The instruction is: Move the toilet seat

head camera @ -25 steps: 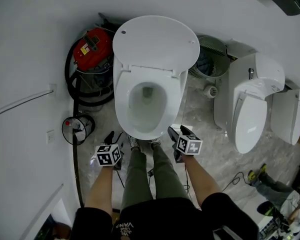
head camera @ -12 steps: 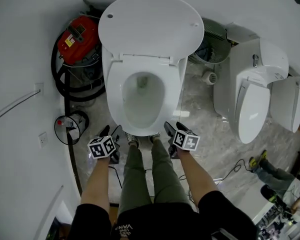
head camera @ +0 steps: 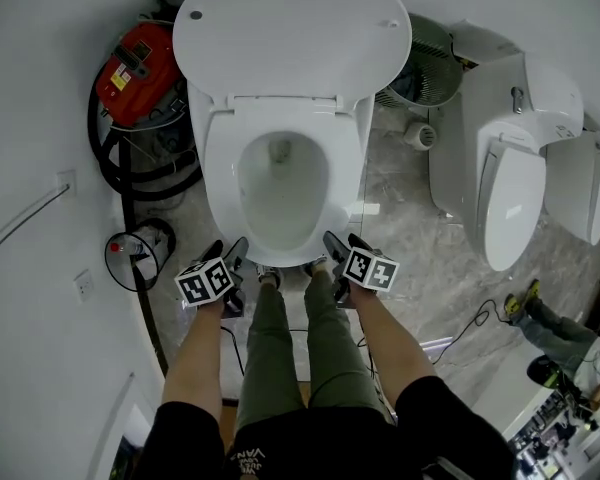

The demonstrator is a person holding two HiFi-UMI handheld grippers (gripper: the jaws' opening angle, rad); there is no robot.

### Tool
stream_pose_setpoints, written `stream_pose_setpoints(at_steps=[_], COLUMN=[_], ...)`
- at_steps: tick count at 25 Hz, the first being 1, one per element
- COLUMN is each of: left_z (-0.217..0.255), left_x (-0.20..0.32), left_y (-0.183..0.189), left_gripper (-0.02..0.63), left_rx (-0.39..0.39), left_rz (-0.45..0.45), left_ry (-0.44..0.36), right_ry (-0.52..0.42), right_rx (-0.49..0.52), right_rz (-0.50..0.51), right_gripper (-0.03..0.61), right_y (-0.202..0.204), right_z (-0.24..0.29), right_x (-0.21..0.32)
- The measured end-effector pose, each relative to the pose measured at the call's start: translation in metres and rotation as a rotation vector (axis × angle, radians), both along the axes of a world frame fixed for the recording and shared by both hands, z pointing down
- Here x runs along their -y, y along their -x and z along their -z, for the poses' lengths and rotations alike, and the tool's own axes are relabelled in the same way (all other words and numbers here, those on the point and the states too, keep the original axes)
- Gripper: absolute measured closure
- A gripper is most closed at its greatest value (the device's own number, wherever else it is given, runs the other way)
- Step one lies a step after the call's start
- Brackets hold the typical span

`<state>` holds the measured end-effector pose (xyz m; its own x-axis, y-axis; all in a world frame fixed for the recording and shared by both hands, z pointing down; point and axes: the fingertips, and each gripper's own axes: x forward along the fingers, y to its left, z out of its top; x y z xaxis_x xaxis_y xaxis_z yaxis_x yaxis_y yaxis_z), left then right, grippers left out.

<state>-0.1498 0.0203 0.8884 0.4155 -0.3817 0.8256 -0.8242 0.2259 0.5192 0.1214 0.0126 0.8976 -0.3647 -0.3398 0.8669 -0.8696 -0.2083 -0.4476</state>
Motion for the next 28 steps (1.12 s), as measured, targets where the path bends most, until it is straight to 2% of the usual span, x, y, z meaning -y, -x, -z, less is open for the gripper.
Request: stream_pose_setpoints(at_steps=[6, 12, 20, 28], left_z=[-0.013, -0.02, -0.025, -0.023], left_x=[0.0, 0.003, 0.006, 0.008], left_y=[0.0, -0.004, -0.003, -0.006], left_gripper=[0.3, 0.284, 0.284, 0.345], left_rx=[-0.007, -0.052, -0.082, -0.093], left_rz=[0.017, 0.061, 0.074, 0.052], left_ry=[0.031, 0.043, 0.053, 0.038], right_ry=[0.013, 0.009, 0.008, -0.018], right_rx=[0.023, 0.043, 0.037, 0.058], right_rz=[-0.039, -0.065, -0.099, -0.103], right_gripper=[0.265, 0.264, 0.264, 0.265], right_y=[0.007, 0.015, 0.02, 0.026], right_z=[-0.006, -0.009, -0.012, -0.005], right_x=[-0.008, -0.008, -0.005, -0.003])
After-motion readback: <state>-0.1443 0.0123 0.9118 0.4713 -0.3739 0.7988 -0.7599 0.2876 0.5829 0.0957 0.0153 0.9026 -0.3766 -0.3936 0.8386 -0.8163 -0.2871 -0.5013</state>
